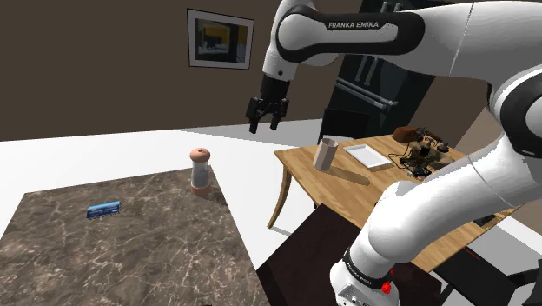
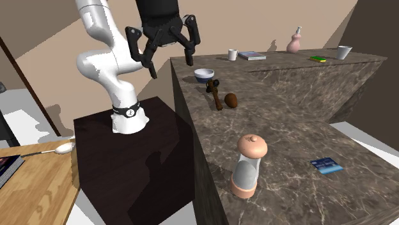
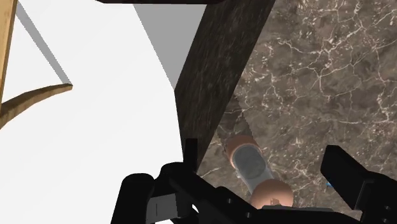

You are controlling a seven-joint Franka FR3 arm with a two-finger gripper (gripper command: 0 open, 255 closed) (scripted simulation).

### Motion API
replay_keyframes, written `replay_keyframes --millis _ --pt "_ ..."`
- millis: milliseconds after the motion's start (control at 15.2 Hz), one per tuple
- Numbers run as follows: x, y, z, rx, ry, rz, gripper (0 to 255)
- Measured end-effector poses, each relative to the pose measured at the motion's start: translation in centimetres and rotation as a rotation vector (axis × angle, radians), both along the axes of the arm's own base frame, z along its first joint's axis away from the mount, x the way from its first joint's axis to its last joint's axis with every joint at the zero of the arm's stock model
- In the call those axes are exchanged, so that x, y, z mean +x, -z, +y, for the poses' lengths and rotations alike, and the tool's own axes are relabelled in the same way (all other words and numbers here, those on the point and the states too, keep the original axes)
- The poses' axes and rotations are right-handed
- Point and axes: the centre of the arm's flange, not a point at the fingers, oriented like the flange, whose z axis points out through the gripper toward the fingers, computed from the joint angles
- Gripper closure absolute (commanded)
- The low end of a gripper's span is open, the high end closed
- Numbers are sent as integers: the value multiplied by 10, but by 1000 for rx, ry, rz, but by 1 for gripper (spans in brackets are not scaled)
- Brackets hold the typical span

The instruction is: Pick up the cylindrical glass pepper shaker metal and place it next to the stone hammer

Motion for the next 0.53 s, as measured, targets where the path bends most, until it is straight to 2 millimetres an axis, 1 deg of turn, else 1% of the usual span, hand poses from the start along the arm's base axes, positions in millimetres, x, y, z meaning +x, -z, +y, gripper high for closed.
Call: replay_keyframes --millis 528 --pt "92 47 40 15 -6 14 0"
